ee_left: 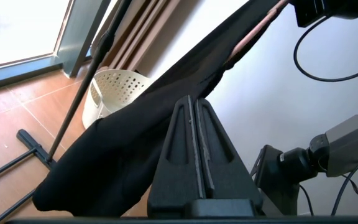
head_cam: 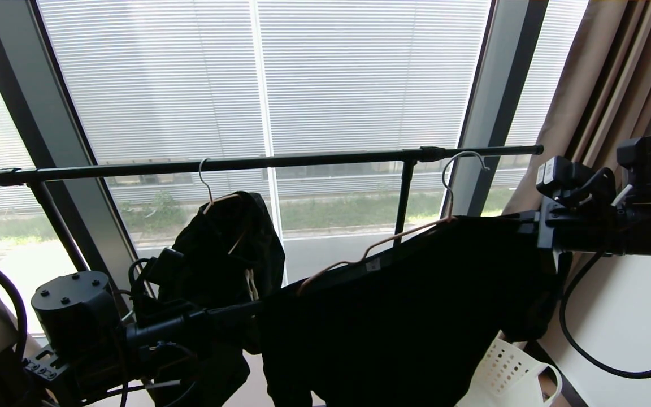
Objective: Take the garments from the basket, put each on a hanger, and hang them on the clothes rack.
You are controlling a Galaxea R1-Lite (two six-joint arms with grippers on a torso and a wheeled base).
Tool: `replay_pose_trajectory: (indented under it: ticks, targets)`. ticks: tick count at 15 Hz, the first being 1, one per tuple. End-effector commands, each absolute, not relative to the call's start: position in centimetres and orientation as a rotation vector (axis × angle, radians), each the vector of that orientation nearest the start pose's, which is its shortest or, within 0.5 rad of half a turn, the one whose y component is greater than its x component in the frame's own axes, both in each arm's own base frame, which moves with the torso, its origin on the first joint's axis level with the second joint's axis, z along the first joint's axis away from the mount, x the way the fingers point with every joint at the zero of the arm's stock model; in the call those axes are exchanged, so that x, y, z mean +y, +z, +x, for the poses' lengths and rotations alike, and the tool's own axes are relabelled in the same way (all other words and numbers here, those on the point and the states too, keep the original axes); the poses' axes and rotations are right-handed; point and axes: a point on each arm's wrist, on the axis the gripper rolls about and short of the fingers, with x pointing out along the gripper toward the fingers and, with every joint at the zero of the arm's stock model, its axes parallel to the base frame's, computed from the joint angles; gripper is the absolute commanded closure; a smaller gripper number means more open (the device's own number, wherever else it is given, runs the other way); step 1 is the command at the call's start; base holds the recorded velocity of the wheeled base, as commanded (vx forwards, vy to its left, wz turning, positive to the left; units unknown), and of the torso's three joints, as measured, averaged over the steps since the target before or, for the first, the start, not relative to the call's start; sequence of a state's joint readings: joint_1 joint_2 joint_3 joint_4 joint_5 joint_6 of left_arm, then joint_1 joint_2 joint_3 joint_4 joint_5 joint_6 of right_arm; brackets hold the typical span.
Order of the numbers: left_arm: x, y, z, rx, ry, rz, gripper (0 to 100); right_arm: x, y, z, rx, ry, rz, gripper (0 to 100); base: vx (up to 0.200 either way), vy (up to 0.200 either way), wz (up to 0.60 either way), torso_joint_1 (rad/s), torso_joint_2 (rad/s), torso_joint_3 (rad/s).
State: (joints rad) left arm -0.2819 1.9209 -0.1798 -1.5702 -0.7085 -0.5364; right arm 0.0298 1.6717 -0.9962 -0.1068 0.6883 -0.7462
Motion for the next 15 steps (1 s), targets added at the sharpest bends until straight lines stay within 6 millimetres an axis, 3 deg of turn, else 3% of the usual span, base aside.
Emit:
replay_pose_trajectory:
  ticks: [1,3,6,11,15]
  targets:
    - [-8.2,8.1,23.0,0.432,-0.921,-0.527,100,2.2,19.4,29.8,0.268,0.829,-0.52,100,0.0,0.0,0.0,0.0,0.0,0.0]
    - [-8.3,8.3,23.1,0.42,-0.928,-0.524,100,2.5,19.2,29.7,0.272,0.842,-0.52,100,0.0,0.0,0.0,0.0,0.0,0.0]
    - [-9.0,9.5,24.3,0.351,-0.961,-0.508,100,4.9,17.5,29.1,0.307,0.931,-0.517,100,0.0,0.0,0.0,0.0,0.0,0.0]
    - [-8.8,11.9,24.7,0.287,-0.963,-0.476,100,5.0,16.1,29.4,0.305,0.923,-0.494,100,0.0,0.0,0.0,0.0,0.0,0.0]
    - [-8.0,11.8,23.7,0.331,-0.933,-0.346,100,5.0,16.1,29.3,0.314,0.92,-0.466,100,0.0,0.0,0.0,0.0,0.0,0.0]
